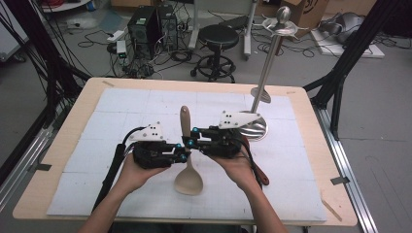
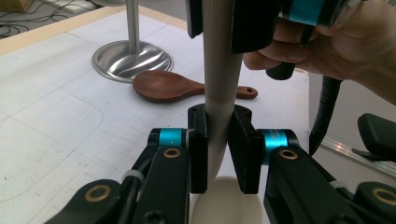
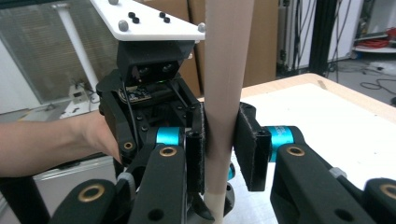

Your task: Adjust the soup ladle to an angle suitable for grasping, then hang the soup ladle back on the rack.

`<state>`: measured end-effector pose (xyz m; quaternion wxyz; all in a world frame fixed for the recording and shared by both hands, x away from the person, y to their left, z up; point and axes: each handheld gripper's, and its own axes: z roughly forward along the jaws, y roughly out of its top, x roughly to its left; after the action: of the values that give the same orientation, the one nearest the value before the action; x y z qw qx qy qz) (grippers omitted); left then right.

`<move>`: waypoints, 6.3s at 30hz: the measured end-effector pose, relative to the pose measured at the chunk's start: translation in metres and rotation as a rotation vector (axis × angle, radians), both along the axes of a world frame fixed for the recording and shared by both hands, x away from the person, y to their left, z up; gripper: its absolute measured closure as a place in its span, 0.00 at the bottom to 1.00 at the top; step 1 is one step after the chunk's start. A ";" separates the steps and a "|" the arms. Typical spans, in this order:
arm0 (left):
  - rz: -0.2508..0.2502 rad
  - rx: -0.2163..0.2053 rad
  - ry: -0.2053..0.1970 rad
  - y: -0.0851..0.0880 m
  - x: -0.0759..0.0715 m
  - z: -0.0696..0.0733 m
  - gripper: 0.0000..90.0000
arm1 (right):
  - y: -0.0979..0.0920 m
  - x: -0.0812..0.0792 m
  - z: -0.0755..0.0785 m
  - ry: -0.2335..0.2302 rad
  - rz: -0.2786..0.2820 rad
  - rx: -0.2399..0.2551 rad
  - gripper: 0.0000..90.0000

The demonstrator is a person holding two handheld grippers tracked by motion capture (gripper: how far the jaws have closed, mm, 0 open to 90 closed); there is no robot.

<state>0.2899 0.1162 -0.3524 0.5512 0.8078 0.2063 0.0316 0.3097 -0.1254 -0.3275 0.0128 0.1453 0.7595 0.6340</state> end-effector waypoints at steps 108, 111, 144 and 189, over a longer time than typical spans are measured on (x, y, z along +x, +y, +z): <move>0.286 0.003 -0.034 0.111 -0.009 -0.024 0.24 | -0.098 0.052 0.060 -0.007 -0.240 0.001 0.85; 0.284 0.002 -0.033 0.111 -0.010 -0.024 0.24 | -0.099 0.053 0.062 -0.009 -0.246 0.001 0.85; 0.292 0.001 -0.030 0.112 -0.010 -0.024 0.23 | -0.125 0.068 0.098 -0.030 -0.318 0.003 0.85; 0.276 0.005 -0.024 0.110 -0.011 -0.025 0.20 | -0.150 0.087 0.108 0.013 -0.418 0.019 0.85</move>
<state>0.2791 0.2260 -0.3776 0.5420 0.7727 0.3087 0.1175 0.3968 -0.2758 -0.2198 0.1381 0.3039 0.7068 0.6236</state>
